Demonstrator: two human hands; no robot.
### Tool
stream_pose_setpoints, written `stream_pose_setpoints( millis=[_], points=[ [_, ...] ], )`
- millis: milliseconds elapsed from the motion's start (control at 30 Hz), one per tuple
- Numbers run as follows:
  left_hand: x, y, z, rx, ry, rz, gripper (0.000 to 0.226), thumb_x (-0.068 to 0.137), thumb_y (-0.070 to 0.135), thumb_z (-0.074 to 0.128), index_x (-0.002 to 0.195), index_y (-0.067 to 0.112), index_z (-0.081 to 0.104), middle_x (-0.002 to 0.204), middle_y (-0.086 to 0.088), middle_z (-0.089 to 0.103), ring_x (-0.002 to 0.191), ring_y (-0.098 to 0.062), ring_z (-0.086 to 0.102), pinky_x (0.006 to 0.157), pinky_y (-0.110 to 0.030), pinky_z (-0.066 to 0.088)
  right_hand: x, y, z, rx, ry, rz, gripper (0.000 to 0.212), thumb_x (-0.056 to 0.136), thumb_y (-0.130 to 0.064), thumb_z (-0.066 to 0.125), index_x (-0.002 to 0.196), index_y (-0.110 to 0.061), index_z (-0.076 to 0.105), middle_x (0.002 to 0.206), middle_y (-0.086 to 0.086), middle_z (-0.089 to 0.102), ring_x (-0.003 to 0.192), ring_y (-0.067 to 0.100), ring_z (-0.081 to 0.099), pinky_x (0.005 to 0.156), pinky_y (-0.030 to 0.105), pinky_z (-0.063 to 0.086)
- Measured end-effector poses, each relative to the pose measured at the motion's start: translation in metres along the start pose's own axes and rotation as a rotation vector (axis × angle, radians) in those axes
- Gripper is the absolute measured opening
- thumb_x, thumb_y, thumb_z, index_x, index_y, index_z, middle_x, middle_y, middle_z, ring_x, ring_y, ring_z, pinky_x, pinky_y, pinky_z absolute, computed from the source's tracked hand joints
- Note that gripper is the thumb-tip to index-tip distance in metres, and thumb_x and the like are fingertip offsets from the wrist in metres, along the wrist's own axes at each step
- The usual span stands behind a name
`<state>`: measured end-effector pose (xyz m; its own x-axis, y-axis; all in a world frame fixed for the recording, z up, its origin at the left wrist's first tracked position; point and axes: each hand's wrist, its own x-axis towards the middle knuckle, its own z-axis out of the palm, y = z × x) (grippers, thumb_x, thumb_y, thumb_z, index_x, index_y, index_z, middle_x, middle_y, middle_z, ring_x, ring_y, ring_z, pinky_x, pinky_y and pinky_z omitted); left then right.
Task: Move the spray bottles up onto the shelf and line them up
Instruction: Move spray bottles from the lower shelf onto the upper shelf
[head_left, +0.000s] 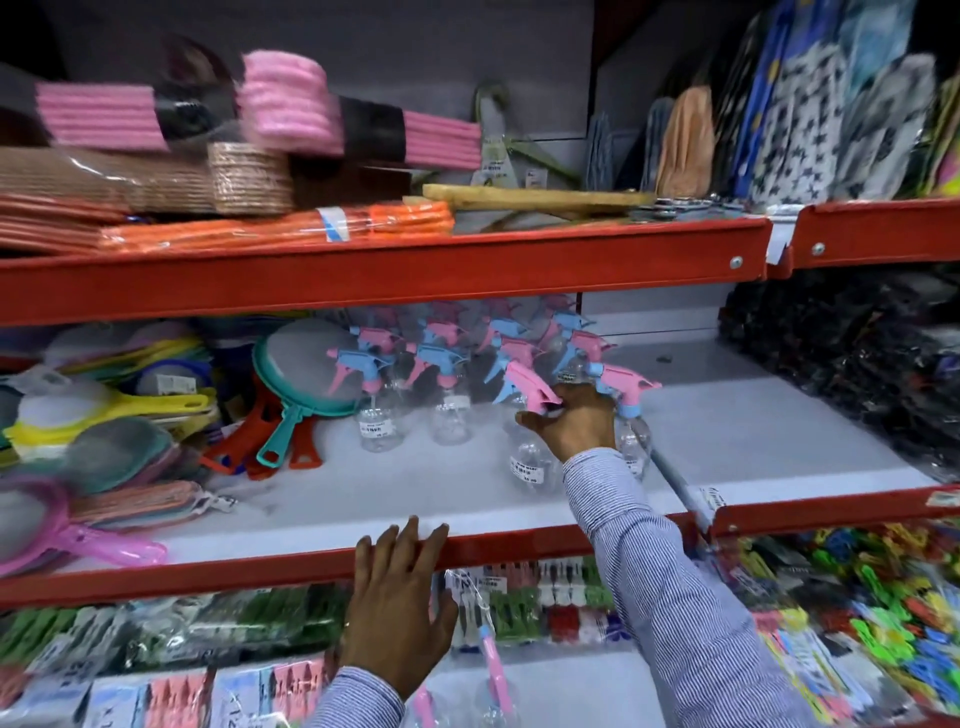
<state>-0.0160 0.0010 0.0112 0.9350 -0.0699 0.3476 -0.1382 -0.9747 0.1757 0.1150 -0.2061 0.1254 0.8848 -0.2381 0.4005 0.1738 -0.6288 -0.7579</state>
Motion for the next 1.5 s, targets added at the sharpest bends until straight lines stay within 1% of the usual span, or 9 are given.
stream_pose_setpoints(
  millis=[200, 467, 667, 767, 867, 1000, 1067, 1233, 1500],
  points=[
    [0.001, -0.002, 0.003, 0.01, 0.006, 0.0, 0.07, 0.071, 0.044, 0.064, 0.138, 0.029, 0.047, 0.144, -0.007, 0.052, 0.131, -0.034, 0.048, 0.114, -0.058, 0.03, -0.005, 0.013, 0.016, 0.159, 0.1, 0.025, 0.065, 0.067, -0.017, 0.087, 0.124, -0.011, 0.058, 0.095, 0.009, 0.078, 0.085, 0.023, 0.074, 0.088, 0.024, 0.053],
    [0.002, -0.003, 0.007, 0.011, 0.015, 0.007, 0.071, 0.072, 0.044, 0.064, 0.139, 0.029, 0.046, 0.145, -0.007, 0.051, 0.133, -0.034, 0.047, 0.115, -0.056, 0.027, -0.01, 0.015, 0.023, 0.292, 0.126, 0.035, 0.087, 0.071, -0.005, 0.078, 0.142, -0.025, 0.034, 0.08, -0.007, 0.066, 0.086, 0.024, 0.071, 0.085, 0.044, 0.06],
    [0.005, -0.005, 0.01, 0.013, 0.029, 0.025, 0.072, 0.072, 0.046, 0.06, 0.14, 0.03, 0.043, 0.146, -0.006, 0.05, 0.134, -0.033, 0.046, 0.115, -0.057, 0.027, -0.015, 0.012, 0.016, 0.245, 0.147, -0.002, 0.096, 0.071, -0.009, 0.081, 0.15, -0.023, 0.028, 0.104, 0.013, 0.075, 0.098, 0.029, 0.071, 0.09, 0.047, 0.058],
    [0.007, -0.007, 0.006, -0.001, 0.073, 0.038, 0.071, 0.075, 0.046, 0.057, 0.141, 0.03, 0.04, 0.146, -0.007, 0.049, 0.135, -0.032, 0.045, 0.115, -0.055, 0.029, -0.032, 0.012, 0.001, 0.21, 0.173, -0.061, 0.087, 0.073, -0.019, 0.082, 0.144, -0.029, 0.033, 0.111, 0.008, 0.073, 0.099, 0.021, 0.07, 0.088, 0.037, 0.058],
    [0.007, -0.025, 0.001, -0.009, 0.111, -0.026, 0.07, 0.078, 0.043, 0.059, 0.143, 0.026, 0.038, 0.148, -0.009, 0.047, 0.138, -0.032, 0.039, 0.117, -0.054, 0.026, -0.075, 0.027, -0.007, 0.209, 0.265, -0.177, 0.05, 0.078, -0.026, 0.074, 0.12, -0.033, 0.048, 0.092, -0.008, 0.07, 0.075, 0.007, 0.066, 0.069, 0.018, 0.054],
    [0.0, -0.059, -0.004, 0.017, 0.103, -0.086, 0.066, 0.079, 0.041, 0.06, 0.14, 0.021, 0.043, 0.146, -0.013, 0.048, 0.137, -0.034, 0.04, 0.119, -0.052, 0.023, -0.147, 0.072, 0.024, 0.064, -0.004, -0.127, 0.024, 0.078, -0.017, 0.07, 0.092, -0.031, 0.056, 0.076, -0.013, 0.066, 0.06, -0.001, 0.062, 0.053, 0.012, 0.048],
    [-0.004, -0.063, -0.002, 0.029, 0.1, -0.06, 0.063, 0.08, 0.041, 0.05, 0.139, 0.02, 0.042, 0.144, -0.013, 0.05, 0.135, -0.034, 0.042, 0.118, -0.052, 0.026, -0.172, 0.094, 0.05, -0.04, -0.188, -0.038, 0.017, 0.078, -0.018, 0.071, 0.091, -0.025, 0.064, 0.083, -0.005, 0.072, 0.064, 0.009, 0.065, 0.059, 0.02, 0.052],
    [-0.005, -0.06, 0.003, -0.003, 0.123, -0.08, 0.061, 0.08, 0.041, 0.048, 0.137, 0.021, 0.044, 0.143, -0.012, 0.049, 0.134, -0.033, 0.04, 0.119, -0.052, 0.022, -0.204, 0.131, 0.111, -0.291, -0.642, 0.3, 0.066, 0.071, -0.047, 0.076, 0.124, -0.012, 0.058, 0.121, 0.009, 0.066, 0.112, 0.026, 0.064, 0.091, 0.029, 0.05],
    [-0.008, -0.065, -0.001, -0.011, 0.078, -0.06, 0.064, 0.078, 0.035, 0.06, 0.138, 0.023, 0.042, 0.14, -0.011, 0.051, 0.131, -0.031, 0.042, 0.119, -0.051, 0.024, -0.197, 0.125, 0.128, -0.418, -0.63, 0.266, 0.038, 0.072, -0.022, 0.076, 0.107, -0.012, 0.067, 0.102, 0.009, 0.074, 0.093, 0.025, 0.07, 0.081, 0.028, 0.059]
  ],
)
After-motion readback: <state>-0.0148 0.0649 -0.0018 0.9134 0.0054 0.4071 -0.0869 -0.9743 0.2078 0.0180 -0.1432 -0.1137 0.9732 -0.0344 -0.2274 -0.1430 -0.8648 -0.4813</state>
